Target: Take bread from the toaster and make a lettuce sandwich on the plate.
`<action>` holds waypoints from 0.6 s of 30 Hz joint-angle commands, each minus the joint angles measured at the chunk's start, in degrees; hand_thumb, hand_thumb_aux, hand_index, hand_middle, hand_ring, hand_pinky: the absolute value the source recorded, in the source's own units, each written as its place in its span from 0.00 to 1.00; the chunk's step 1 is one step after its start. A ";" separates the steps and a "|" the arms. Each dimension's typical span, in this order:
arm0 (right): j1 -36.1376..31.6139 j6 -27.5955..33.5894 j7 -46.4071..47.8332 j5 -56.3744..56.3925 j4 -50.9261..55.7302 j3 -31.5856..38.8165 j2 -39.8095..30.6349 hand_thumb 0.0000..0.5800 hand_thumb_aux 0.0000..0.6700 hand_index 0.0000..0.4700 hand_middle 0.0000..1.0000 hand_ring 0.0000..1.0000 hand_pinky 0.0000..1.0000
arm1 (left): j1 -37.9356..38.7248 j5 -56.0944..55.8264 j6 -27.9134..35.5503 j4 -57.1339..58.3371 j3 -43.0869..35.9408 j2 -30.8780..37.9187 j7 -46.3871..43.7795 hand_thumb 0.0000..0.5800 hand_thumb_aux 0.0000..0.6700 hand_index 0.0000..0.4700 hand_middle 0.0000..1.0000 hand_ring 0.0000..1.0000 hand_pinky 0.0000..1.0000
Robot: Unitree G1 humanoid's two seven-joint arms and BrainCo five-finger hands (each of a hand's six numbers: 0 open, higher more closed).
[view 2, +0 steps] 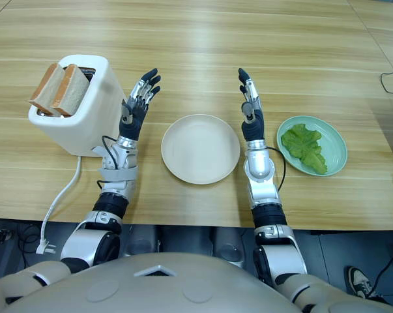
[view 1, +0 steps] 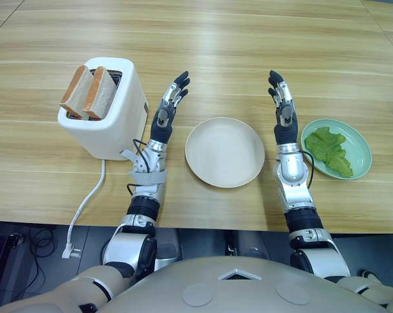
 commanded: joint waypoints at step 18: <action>-0.55 0.24 -2.36 -2.96 0.12 0.55 -0.43 0.00 0.00 0.00 0.00 0.00 0.00 | 0.07 0.02 0.49 -0.33 -0.74 0.56 -0.50 0.00 0.00 0.00 0.00 0.00 0.00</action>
